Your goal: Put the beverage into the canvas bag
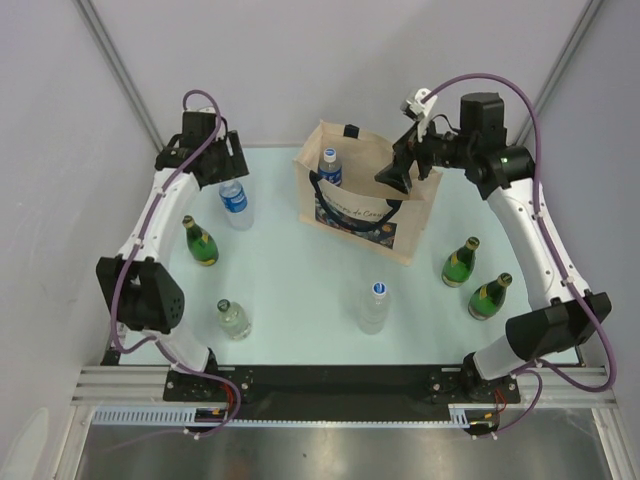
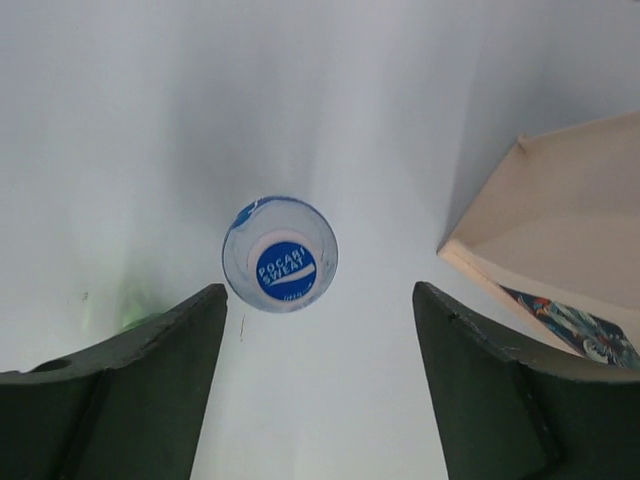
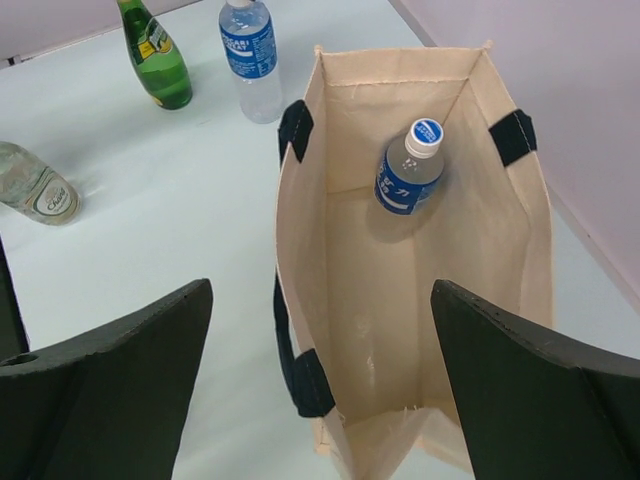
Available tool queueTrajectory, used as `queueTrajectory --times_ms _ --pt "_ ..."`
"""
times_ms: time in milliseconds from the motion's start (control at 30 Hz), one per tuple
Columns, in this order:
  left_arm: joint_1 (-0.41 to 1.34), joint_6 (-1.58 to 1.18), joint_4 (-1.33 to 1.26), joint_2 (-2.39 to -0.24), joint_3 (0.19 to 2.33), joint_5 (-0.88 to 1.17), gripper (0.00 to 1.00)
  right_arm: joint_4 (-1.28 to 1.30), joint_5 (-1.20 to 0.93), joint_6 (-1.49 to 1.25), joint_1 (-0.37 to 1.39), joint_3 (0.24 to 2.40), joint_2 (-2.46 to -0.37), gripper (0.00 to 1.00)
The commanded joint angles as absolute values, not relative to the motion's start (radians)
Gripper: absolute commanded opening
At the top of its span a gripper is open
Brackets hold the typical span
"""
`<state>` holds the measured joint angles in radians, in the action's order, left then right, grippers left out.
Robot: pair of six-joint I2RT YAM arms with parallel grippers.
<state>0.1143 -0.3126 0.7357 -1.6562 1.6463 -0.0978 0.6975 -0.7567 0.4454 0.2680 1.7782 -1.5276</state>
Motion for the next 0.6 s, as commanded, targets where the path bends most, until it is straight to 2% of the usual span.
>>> queueTrajectory --times_ms 0,133,400,567 --pt "0.107 -0.288 0.788 -1.723 1.765 -0.144 0.77 0.647 -0.801 0.391 0.226 1.753 -1.477 0.96" --pt "0.107 -0.287 0.844 -1.79 1.835 -0.156 0.71 0.638 -0.816 0.37 0.201 1.744 -1.467 0.96" --pt "0.107 -0.262 0.864 -1.802 1.801 -0.201 0.71 0.618 -0.834 0.341 0.17 1.715 -1.459 0.96" --pt "0.107 -0.253 0.865 -1.832 1.81 -0.195 0.66 0.611 -0.848 0.33 0.166 1.715 -1.462 0.96"
